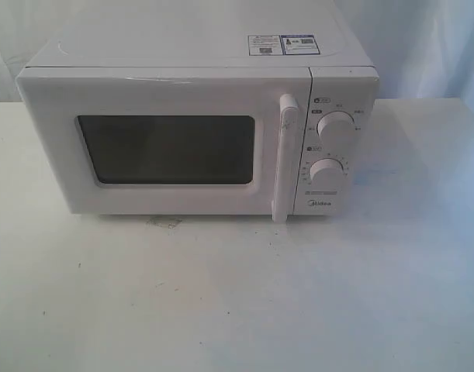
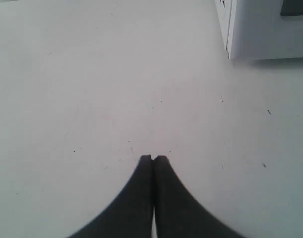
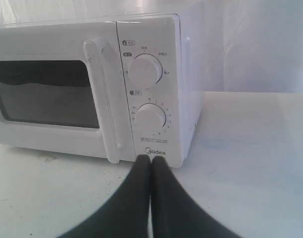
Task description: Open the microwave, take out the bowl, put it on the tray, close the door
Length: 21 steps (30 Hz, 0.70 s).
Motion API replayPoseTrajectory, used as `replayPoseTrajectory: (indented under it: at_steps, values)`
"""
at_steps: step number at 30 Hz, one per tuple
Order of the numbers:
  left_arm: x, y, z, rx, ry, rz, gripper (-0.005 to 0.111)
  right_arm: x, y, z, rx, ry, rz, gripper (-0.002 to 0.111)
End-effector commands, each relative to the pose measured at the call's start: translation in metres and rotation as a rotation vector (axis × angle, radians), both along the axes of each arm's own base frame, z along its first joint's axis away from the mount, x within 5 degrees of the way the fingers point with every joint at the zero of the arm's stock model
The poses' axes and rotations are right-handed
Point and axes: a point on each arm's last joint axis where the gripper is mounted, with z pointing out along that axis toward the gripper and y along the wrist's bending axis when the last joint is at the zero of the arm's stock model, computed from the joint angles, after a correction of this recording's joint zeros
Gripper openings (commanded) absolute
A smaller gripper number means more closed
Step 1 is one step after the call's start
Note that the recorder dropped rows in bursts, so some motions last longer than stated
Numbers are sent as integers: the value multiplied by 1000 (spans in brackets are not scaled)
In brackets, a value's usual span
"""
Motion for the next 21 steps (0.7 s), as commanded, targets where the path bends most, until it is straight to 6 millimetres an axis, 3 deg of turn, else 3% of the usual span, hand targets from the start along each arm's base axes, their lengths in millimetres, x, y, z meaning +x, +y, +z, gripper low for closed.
replayPoseTrajectory:
  at_steps: [1, 8, 15, 18, 21]
  values:
    - [0, 0, -1, -7, -3, 2, 0, 0, 0, 0, -3, -10, -2, 0]
    - [0, 0, -1, -7, -3, 2, 0, 1, -5, 5, -3, -74, -56, 0]
    - [0, 0, -1, -7, -3, 2, 0, 0, -27, 26, 315, -274, -274, 0]
    - [0, 0, -1, -7, -3, 2, 0, -2, -33, 33, 464, -335, -306, 0]
    - [0, 0, -1, -7, -3, 2, 0, -6, -33, 48, 493, -403, -290, 0]
